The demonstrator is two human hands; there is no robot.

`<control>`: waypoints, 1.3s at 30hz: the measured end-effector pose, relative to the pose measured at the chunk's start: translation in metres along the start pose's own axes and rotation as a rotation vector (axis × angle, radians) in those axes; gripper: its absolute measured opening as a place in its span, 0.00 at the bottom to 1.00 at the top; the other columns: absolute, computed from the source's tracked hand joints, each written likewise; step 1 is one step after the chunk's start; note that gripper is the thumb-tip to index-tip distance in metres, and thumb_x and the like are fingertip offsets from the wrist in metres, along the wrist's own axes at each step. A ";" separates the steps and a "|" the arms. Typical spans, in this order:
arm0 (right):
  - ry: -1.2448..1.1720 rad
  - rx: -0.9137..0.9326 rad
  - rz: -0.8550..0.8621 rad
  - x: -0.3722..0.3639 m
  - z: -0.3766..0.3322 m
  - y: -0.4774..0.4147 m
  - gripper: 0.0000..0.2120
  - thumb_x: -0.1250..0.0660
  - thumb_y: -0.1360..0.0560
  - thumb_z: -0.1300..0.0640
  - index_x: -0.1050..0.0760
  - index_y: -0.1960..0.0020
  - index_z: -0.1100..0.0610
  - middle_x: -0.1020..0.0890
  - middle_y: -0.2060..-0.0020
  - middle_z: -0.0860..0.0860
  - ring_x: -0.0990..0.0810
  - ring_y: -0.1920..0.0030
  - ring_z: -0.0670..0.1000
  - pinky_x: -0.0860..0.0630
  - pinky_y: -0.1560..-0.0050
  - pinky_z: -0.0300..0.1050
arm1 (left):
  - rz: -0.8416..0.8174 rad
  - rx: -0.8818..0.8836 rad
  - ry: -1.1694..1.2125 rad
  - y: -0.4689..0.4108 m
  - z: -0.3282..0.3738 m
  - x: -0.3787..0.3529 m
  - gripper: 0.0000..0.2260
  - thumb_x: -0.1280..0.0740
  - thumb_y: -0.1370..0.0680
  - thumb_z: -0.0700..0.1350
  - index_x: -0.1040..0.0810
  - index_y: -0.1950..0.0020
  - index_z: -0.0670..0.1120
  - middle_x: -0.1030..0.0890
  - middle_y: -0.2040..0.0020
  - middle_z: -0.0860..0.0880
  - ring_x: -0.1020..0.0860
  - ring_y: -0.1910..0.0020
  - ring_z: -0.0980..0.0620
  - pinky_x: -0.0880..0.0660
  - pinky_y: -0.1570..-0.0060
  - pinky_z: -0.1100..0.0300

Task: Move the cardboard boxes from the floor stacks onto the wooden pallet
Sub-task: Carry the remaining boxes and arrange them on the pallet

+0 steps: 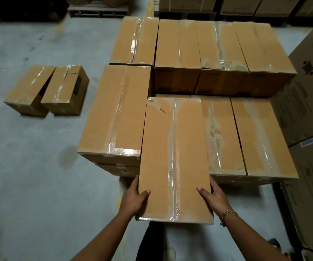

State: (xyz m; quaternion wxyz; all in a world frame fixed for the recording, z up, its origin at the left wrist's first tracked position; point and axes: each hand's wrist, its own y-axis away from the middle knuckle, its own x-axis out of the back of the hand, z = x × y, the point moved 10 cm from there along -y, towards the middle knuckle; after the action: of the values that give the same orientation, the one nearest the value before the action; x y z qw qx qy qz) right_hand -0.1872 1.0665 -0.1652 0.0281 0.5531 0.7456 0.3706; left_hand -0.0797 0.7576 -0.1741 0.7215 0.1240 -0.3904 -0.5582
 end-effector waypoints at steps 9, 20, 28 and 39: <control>-0.036 -0.007 0.024 0.003 -0.028 -0.046 0.30 0.29 0.21 0.53 0.36 0.22 0.48 0.24 0.37 0.45 0.24 0.38 0.50 0.27 0.33 0.52 | 0.231 0.154 0.212 -0.035 0.007 0.017 0.44 0.22 0.26 0.50 0.44 0.18 0.46 0.25 0.31 0.44 0.24 0.35 0.43 0.29 0.38 0.53; 0.134 0.025 0.025 0.001 -0.042 -0.077 0.43 0.26 0.25 0.42 0.45 0.18 0.49 0.30 0.24 0.50 0.29 0.27 0.54 0.32 0.27 0.55 | 0.395 -0.226 -0.480 -0.032 0.057 0.055 0.43 0.29 0.33 0.74 0.33 0.29 0.47 0.34 0.30 0.46 0.36 0.29 0.44 0.37 0.31 0.46; 0.639 0.068 -0.158 -0.018 -0.002 -0.025 0.77 0.25 0.48 0.23 0.72 0.20 0.49 0.61 0.18 0.46 0.42 0.21 0.57 0.29 0.30 0.59 | -0.065 -0.429 -0.997 -0.047 0.041 0.036 0.71 0.43 0.45 0.88 0.70 0.20 0.45 0.73 0.20 0.48 0.73 0.22 0.49 0.65 0.23 0.40; 0.785 0.141 -0.031 -0.013 -0.028 -0.040 0.68 0.21 0.35 0.37 0.71 0.19 0.52 0.57 0.17 0.48 0.32 0.26 0.57 0.21 0.39 0.56 | 0.054 -0.459 -1.060 -0.061 0.058 0.048 0.66 0.44 0.42 0.86 0.51 0.16 0.45 0.40 0.19 0.46 0.41 0.22 0.43 0.40 0.28 0.41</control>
State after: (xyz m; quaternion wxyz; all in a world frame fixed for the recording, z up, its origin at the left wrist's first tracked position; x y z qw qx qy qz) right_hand -0.2268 1.0361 -0.1729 -0.2915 0.3588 0.7314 0.5013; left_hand -0.1602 0.7077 -0.1528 0.4500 -0.3420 -0.5705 -0.5959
